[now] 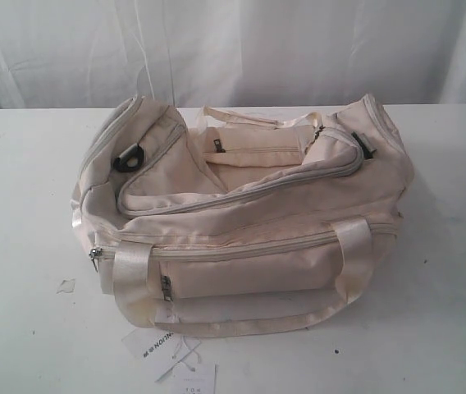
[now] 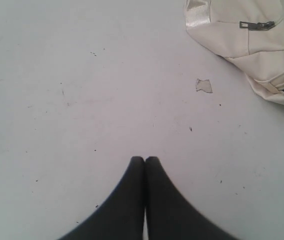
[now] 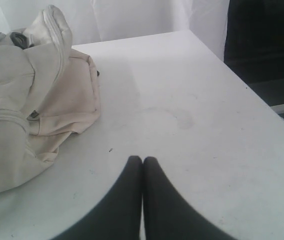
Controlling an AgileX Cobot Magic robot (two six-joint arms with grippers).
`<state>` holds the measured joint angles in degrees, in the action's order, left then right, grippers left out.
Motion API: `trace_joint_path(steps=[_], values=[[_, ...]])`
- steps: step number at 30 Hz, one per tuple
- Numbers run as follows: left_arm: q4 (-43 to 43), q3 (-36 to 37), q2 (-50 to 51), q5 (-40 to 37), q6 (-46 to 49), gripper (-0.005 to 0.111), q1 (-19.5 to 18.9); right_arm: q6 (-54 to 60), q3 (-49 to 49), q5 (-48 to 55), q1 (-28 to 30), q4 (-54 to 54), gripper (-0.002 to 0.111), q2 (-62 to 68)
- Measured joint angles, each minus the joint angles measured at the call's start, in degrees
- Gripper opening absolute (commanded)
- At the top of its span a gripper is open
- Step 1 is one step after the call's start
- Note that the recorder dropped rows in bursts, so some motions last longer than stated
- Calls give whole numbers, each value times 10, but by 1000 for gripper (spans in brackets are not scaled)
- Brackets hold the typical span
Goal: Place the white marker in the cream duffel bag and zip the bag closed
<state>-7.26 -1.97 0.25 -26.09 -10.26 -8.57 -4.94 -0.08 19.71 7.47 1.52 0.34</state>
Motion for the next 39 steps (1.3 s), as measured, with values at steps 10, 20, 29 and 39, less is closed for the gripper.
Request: trace_joint_path(steps=[10,20,29,39], values=[[0,0,0,0,0,0,0,0,0,0,0,0,0,0],[-4,0,0,0,12,0,0,0,0,0,0,1,0,0],[-6,0,0,0,12,0,0,0,0,0,0,1,0,0],[-6,0,0,0,16,0,0,0,0,0,0,1,0,0]])
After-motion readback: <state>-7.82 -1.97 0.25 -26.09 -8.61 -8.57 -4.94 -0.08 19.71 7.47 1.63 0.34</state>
